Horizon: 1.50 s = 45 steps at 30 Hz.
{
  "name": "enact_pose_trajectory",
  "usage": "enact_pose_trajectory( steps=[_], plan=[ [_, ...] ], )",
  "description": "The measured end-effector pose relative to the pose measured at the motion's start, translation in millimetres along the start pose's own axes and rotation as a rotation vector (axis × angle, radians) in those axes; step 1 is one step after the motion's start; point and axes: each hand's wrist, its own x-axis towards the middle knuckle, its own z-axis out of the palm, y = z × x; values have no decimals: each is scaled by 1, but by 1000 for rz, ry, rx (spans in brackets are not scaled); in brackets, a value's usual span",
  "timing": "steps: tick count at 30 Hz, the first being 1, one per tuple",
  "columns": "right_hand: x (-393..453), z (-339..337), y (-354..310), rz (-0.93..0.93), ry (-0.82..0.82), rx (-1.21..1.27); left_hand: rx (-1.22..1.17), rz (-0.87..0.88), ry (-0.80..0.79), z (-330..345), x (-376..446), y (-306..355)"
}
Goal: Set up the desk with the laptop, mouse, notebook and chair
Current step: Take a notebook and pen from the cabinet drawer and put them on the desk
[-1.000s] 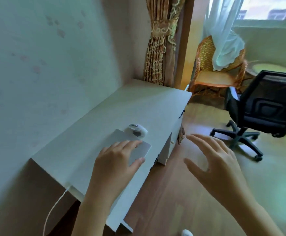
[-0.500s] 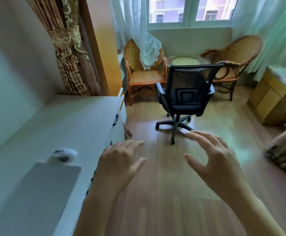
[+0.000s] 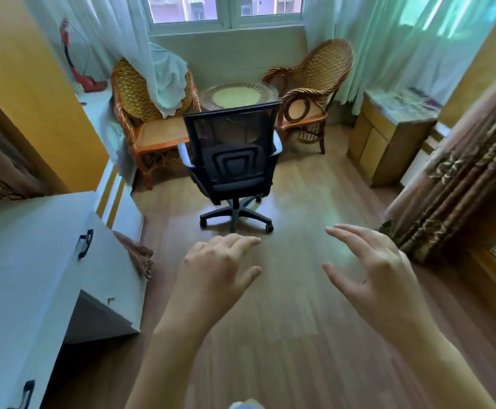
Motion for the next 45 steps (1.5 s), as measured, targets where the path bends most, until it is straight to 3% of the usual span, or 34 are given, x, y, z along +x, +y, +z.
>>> enact_pose_trajectory(
  steps=[28, 37, 45],
  plan=[
    [346, 22, 322, 387, 62, -162, -64, 342, -197, 191, 535, 99],
    [504, 13, 481, 336, -74, -159, -68, 315, -234, 267, 724, 166],
    [626, 17, 572, 262, -129, -162, -72, 256, -240, 305, 860, 196]
  ],
)
